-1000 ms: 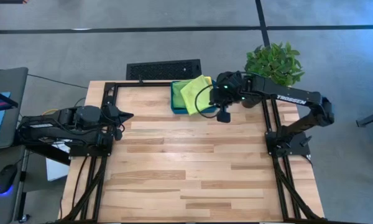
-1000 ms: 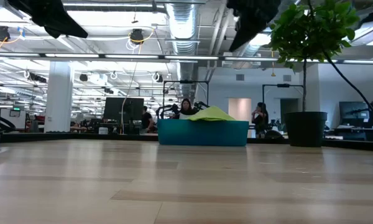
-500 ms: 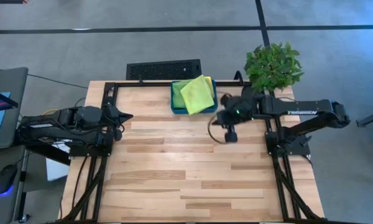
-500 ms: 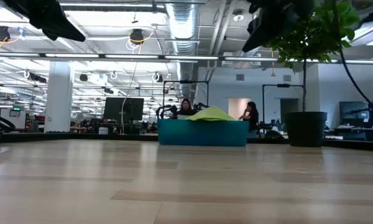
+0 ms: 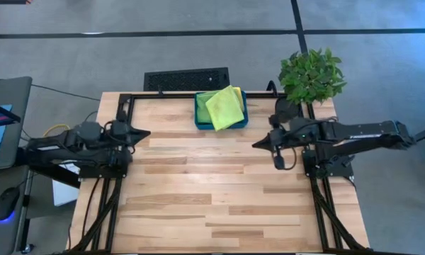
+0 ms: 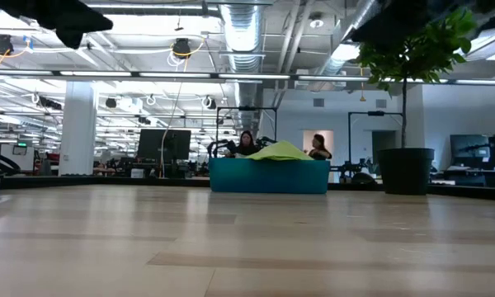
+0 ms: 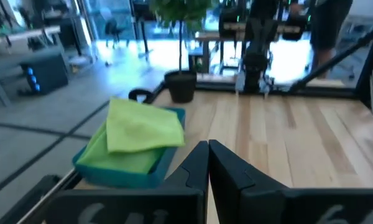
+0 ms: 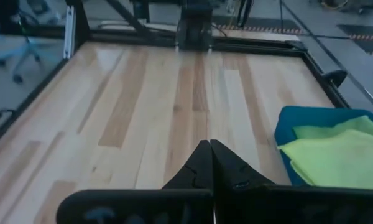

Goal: Fold microfiber towels
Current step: Return to Home Position

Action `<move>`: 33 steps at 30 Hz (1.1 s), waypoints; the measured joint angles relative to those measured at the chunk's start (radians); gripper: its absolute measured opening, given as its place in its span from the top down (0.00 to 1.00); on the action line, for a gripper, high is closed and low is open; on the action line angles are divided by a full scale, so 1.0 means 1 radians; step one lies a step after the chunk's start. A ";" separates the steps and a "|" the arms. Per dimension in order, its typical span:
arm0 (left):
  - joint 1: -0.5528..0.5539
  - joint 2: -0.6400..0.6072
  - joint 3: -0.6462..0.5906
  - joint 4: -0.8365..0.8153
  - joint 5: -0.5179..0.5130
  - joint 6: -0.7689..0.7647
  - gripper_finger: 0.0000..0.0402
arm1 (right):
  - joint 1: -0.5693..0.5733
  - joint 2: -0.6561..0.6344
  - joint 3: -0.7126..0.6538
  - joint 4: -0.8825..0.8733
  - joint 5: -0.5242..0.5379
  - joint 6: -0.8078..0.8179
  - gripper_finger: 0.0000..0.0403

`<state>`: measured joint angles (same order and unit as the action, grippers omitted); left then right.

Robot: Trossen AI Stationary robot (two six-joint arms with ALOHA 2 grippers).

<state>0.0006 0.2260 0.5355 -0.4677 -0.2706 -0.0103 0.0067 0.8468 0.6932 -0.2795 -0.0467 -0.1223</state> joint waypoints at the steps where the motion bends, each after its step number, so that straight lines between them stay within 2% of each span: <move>1: 0.000 -0.012 -0.024 0.035 0.003 0.007 1.00 | -0.001 -0.023 -0.024 0.015 0.001 0.013 0.98; 6: 0.000 -0.083 -0.133 0.145 0.002 0.006 1.00 | -0.017 -0.117 -0.140 0.122 0.004 0.024 0.98; 14: 0.000 -0.227 -0.253 0.178 0.002 -0.010 1.00 | -0.064 -0.255 -0.337 0.265 0.017 0.092 0.98; 24: 0.000 -0.224 -0.264 0.174 0.011 -0.001 1.00 | -0.068 -0.398 -0.595 0.551 0.016 0.130 0.98; 27: 0.000 -0.224 -0.274 0.183 0.024 0.004 1.00 | -0.068 -0.432 -0.623 0.559 0.019 0.115 0.98; 33: 0.000 -0.224 -0.377 0.271 0.024 0.012 1.00 | -0.068 -0.487 -0.686 0.565 0.020 0.114 0.98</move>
<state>0.0010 0.0025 0.1584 -0.1966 -0.2470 0.0018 -0.0612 0.3596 0.0070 0.2858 -0.0272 -0.0078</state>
